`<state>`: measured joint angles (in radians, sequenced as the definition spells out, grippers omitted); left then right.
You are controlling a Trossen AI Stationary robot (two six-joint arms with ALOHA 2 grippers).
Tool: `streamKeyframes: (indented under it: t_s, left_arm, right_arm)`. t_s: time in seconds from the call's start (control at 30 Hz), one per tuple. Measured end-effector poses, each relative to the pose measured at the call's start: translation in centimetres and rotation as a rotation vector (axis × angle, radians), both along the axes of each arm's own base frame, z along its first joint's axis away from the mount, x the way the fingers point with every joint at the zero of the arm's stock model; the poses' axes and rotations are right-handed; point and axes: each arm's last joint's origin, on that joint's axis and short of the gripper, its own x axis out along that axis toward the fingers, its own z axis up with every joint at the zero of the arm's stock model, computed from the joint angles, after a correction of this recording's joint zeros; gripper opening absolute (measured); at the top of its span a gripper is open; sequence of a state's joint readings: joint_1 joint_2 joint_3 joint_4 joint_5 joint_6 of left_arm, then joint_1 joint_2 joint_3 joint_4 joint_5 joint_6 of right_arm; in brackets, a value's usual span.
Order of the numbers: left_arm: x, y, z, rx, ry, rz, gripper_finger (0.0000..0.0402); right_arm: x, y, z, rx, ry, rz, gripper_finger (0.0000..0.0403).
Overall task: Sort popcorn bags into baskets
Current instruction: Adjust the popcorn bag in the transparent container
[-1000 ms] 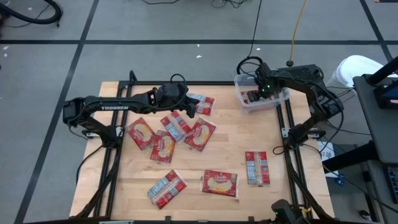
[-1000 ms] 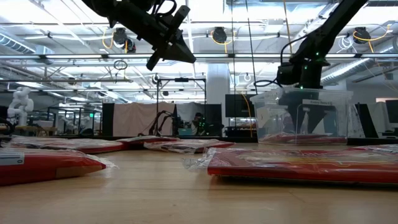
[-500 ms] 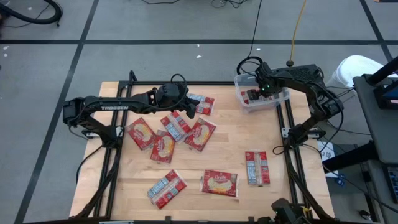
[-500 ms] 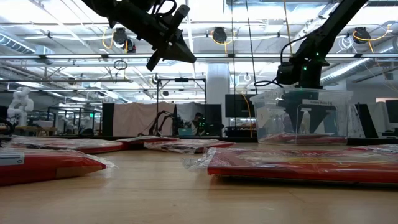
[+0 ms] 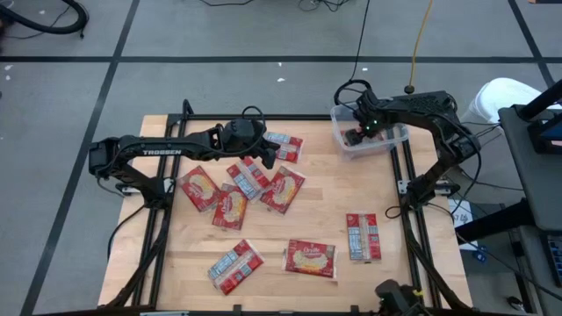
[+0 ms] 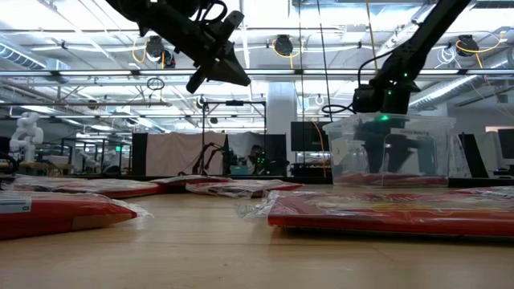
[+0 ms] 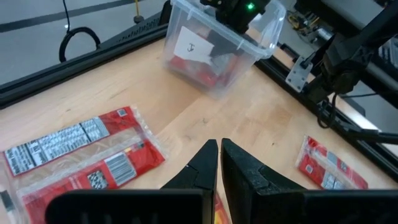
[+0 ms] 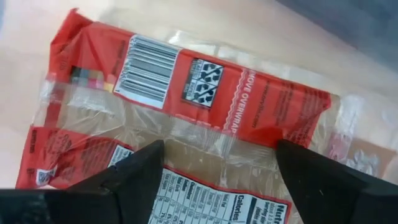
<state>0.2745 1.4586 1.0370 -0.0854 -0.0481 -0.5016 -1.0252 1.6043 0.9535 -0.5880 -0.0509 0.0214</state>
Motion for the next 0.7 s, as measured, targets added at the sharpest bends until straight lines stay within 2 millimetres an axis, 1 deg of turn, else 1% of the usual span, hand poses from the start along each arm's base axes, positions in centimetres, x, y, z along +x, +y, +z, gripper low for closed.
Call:
streamKeyframes:
  t_s: [0.23,0.37,0.47,0.57,0.63,0.7]
  left_arm:
    - [0.0,0.0,0.0,-0.005,0.000,-0.013,0.0026]
    - [0.0,0.0,0.0,-0.004,0.000,-0.013,0.0026]
    - [0.0,0.0,0.0,-0.004,0.000,-0.013,0.0026]
    - [0.0,0.0,0.0,-0.005,-0.001,-0.012,0.0026]
    - [0.0,0.0,0.0,-0.005,0.000,-0.012,0.0026]
    - [0.0,0.0,0.0,-0.006,-0.001,-0.012,0.0026]
  right_arm:
    - [0.6,0.4,0.2,-0.033,0.022,0.156,0.0291]
    - [1.1,0.2,-0.7,-0.033,0.053,0.198,0.0289]
    - [1.2,0.0,-1.6,-0.008,0.067,0.201,0.0278]
    - [1.3,-0.1,-1.8,-0.021,0.083,0.194,0.0243]
    - [1.3,-0.2,-1.8,-0.039,0.097,0.188,0.0206]
    - [1.3,-0.2,-1.8,-0.044,0.106,0.185,0.0160]
